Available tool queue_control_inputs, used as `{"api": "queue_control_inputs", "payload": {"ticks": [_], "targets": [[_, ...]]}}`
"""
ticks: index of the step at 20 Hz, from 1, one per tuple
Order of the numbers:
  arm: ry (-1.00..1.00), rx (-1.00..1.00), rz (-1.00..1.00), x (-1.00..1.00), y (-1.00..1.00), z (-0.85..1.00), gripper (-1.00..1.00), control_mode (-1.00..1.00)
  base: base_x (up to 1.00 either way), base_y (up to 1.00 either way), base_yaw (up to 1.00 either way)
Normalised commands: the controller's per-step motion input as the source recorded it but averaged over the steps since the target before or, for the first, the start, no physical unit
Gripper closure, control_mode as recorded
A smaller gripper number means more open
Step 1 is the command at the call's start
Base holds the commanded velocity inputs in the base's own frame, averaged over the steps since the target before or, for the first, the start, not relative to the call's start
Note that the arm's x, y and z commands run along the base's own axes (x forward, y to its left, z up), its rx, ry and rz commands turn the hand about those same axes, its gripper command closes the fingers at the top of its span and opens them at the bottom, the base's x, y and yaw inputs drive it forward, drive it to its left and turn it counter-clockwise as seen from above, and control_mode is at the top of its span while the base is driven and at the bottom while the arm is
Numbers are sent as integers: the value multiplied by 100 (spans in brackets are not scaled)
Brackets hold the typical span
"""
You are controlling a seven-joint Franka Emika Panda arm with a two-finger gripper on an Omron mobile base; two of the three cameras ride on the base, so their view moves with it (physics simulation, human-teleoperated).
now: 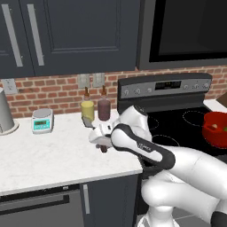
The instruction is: Put the sweet potato and lime in the pot. Retrieve the spatula and lightly stir the vegetables in the pot.
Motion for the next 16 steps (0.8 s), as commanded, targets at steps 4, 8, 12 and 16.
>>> {"api": "queue_control_inputs", "payload": {"ticks": [4, 8, 12, 16], "targets": [[43, 29, -26, -10, 0, 100, 100, -100, 0, 0, 0], [52, 33, -33, -3, 0, 98, 100, -100, 0, 0, 0], [52, 34, -41, 0, -1, 88, 100, -100, 0, 0, 0], [51, 37, -51, -1, -33, 40, 100, -100, 0, 0, 0]]}}
